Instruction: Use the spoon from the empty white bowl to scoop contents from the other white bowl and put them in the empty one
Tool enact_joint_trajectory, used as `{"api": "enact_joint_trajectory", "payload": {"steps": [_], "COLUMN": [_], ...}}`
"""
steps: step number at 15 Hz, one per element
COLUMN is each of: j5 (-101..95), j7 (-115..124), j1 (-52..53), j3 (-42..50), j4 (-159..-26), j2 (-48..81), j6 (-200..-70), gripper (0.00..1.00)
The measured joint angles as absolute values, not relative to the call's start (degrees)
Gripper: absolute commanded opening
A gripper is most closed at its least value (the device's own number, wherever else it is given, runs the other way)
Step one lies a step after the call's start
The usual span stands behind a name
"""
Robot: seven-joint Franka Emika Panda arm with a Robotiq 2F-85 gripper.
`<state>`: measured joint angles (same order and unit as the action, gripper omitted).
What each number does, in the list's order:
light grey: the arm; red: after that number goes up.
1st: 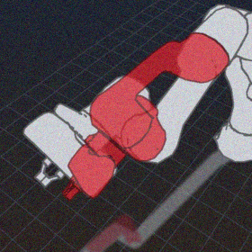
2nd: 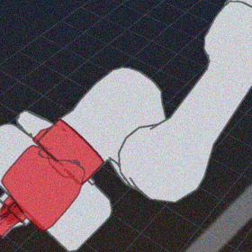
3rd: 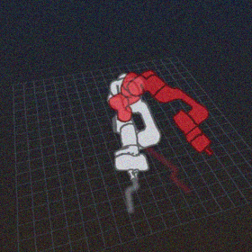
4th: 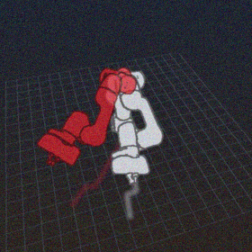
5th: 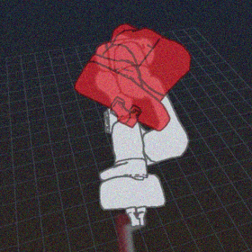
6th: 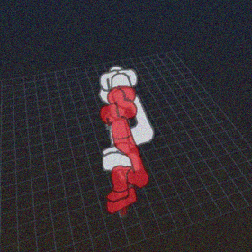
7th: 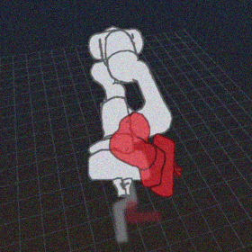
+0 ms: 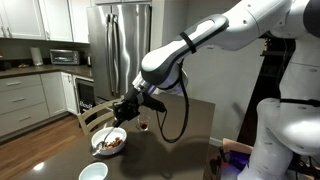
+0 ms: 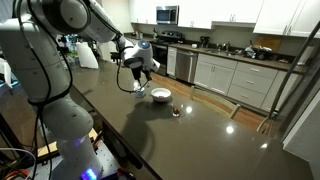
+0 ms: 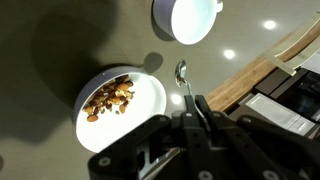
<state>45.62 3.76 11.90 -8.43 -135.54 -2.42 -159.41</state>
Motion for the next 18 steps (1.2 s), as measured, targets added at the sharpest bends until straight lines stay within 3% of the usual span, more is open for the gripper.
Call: {"api": "enact_joint_trajectory", "payload": {"steps": [18], "j5": [45.5], "j7": [5.1], "j1": [10.0], "j3": [-6.4], "j4": [-135.9], "j2": [-3.4], "j6": [-159.4], "gripper": [0.05]}}
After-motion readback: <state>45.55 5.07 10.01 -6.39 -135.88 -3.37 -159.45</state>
